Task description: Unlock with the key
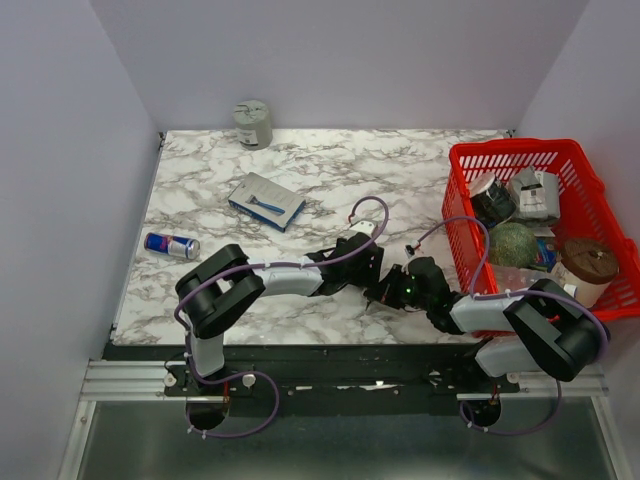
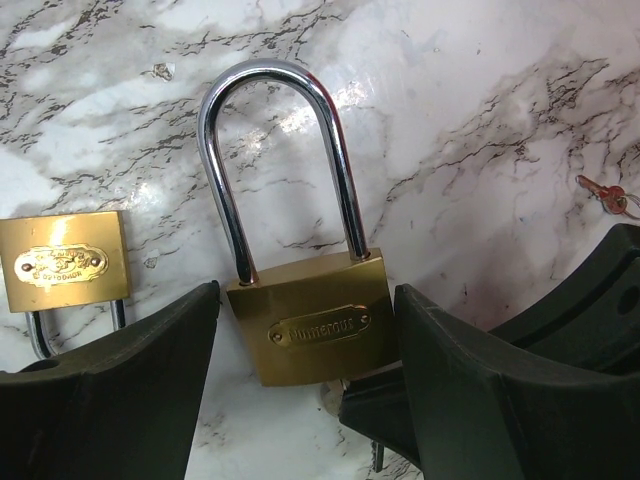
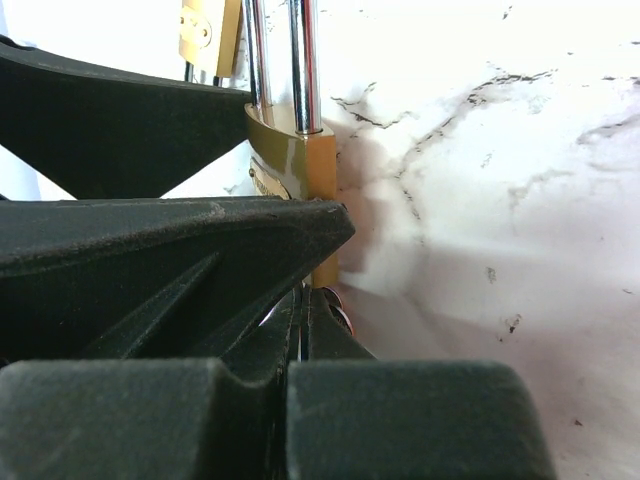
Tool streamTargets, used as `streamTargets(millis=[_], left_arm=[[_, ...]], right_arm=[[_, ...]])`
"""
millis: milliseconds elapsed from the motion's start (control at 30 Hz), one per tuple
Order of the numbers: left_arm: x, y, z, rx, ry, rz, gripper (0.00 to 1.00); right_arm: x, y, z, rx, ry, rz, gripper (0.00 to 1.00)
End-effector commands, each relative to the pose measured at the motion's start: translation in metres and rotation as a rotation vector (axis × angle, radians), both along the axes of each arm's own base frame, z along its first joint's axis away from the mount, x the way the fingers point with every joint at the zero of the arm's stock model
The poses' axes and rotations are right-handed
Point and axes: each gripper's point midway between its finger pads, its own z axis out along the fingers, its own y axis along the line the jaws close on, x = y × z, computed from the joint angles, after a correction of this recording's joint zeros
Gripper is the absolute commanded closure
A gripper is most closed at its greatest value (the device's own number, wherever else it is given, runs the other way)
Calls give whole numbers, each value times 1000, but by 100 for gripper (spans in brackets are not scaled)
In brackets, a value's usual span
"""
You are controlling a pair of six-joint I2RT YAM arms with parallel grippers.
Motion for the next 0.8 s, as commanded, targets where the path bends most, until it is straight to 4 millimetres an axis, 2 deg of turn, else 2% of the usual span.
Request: streamTargets(millis=[0, 467, 567, 600, 667, 700, 767], left_arm=[[-64, 9, -47, 114, 200, -162, 22], [-74, 1, -64, 77, 270, -166, 27], [-79, 2, -71, 81, 298, -167, 41], [-77, -1, -71, 65, 289, -167, 52], [-78, -2, -71, 52, 292, -166, 65], [-78, -3, -68, 36, 294, -161, 75], [-79, -2, -68, 22, 294, -157, 83]], right_arm=[[37, -3, 25, 22, -134, -106, 99], [39, -2, 27, 27, -143, -109, 99], [39, -2, 27, 26, -149, -108, 99], [39, -3, 28, 29, -151, -109, 99], [40, -2, 30, 34, -160, -110, 99], [39, -4, 29, 33, -159, -115, 99], [39, -6, 29, 34, -167, -123, 99]])
